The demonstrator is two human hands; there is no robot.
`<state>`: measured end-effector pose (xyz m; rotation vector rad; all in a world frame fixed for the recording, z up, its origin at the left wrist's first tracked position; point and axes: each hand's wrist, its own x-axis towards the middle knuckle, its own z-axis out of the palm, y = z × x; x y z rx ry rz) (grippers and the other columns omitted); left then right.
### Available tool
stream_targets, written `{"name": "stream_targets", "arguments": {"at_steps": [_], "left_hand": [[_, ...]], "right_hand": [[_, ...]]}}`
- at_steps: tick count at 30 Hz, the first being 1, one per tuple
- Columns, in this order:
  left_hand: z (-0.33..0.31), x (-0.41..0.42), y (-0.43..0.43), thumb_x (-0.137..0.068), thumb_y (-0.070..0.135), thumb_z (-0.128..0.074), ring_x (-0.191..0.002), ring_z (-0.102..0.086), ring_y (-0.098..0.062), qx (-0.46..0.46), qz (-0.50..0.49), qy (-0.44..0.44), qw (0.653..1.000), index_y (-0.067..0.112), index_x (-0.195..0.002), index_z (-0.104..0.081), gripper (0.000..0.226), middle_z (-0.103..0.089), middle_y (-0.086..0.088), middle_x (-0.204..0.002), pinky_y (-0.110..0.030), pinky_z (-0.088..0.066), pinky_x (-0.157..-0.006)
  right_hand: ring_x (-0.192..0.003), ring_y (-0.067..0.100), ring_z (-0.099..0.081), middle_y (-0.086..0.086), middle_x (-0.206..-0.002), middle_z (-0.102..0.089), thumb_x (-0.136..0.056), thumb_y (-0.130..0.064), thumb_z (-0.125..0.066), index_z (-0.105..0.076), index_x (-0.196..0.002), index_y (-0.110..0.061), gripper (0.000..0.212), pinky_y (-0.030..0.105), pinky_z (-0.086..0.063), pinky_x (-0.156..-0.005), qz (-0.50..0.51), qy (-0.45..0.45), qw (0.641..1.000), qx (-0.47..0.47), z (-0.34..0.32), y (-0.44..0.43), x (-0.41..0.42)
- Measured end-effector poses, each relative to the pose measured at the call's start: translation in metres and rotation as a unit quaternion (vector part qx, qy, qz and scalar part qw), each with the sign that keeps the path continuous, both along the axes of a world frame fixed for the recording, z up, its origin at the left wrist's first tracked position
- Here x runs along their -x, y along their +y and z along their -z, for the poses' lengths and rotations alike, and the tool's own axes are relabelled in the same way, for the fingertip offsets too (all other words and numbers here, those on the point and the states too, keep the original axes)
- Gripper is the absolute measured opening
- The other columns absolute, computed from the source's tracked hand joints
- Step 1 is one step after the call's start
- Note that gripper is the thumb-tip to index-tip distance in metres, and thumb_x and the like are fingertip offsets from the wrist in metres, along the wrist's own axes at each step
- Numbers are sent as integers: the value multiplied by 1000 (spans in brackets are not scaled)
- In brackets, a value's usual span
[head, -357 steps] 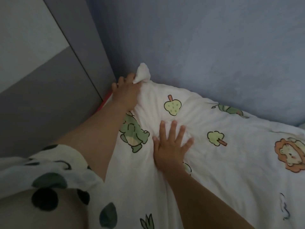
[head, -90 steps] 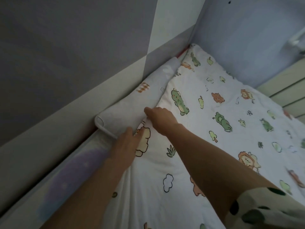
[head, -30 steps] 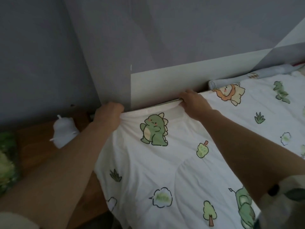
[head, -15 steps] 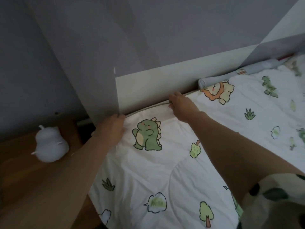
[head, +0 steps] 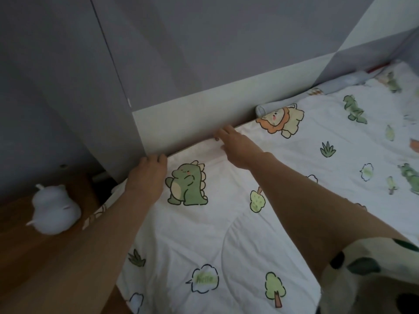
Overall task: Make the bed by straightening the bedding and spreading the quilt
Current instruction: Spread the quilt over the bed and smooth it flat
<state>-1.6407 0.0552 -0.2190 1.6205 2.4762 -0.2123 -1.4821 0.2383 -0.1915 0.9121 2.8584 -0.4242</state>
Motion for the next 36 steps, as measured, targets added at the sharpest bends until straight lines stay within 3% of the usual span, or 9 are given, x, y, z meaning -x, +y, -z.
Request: {"name": "stream_targets", "arguments": {"at_steps": [3,6,8,11,15,19,22,28,36], "left_hand": [[7,-8,1,-86,6,-53,-125,-40,-31,-63,34,-40,997,9,-144,-30,62,-40,-13,-138,-38,-46,-95],[5,-37,11,-96,25,-40,-142,-27,-30,-141,121,-71,980,13,-149,-28,55,-29,-11,-154,-41,-33,-110],[5,-56,14,-99,41,-23,-147,-9,-23,-102,165,-88,977,23,-153,-12,57,-6,-1,-160,-40,-17,-117],[17,-67,7,-100,45,-27,-147,9,-20,57,190,-54,979,33,-152,1,61,14,6,-159,-42,-1,-119],[15,-79,4,-100,36,-32,-148,3,-23,99,164,-21,981,26,-152,-8,58,7,2,-161,-43,-3,-118],[-3,-122,22,-98,18,-37,-143,-22,-26,31,177,-78,981,13,-146,-31,48,-25,-10,-153,-37,-21,-115],[-16,-169,35,-96,15,-42,-119,-47,-27,-21,198,-123,972,14,-138,-44,42,-48,-7,-131,-37,-44,-93],[-55,-281,48,-97,14,-41,-110,-51,-26,-94,271,-161,944,15,-123,-56,29,-59,-5,-115,-38,-48,-80],[-121,-392,32,-95,18,-43,-105,-57,-25,-117,376,-179,902,20,-115,-61,27,-64,-2,-111,-34,-49,-74]], "right_hand": [[-98,31,-58,7,-136,-40,-92,-4,-51,-43,-133,-14,43,45,-51,-74,-10,21,1000,-21,-6,-3,-12],[-112,30,-54,5,-144,-38,-95,-8,-50,-41,-139,-15,46,43,-49,-86,-10,-1,997,-78,-9,-4,-35],[-131,31,-41,8,-151,-33,-96,-14,-49,-36,-144,-15,49,41,-38,-105,-7,-31,994,-106,-7,-4,-52],[-146,27,-16,6,-159,-15,-99,-25,-46,-23,-150,-19,56,41,-17,-117,7,-107,989,-99,-1,-9,-87],[-146,24,-15,4,-160,-14,-100,-31,-41,-25,-149,-21,53,40,-13,-118,21,-195,979,-60,8,-21,-141],[-134,27,-38,8,-148,-39,-98,-25,-45,-42,-139,-15,42,38,-27,-108,78,-130,987,-55,6,-37,-185],[-119,28,-50,6,-133,-53,-97,-25,-45,-50,-131,-15,35,36,-34,-98,127,-96,986,-54,-2,-51,-220],[-113,32,-51,10,-125,-55,-97,-27,-47,-52,-131,-15,35,38,-43,-86,256,-31,965,-45,-42,-88,-308],[-95,28,-61,5,-103,-69,-97,-29,-48,-60,-115,-17,25,35,-47,-77,463,73,883,-13,-116,-166,-407]]}}
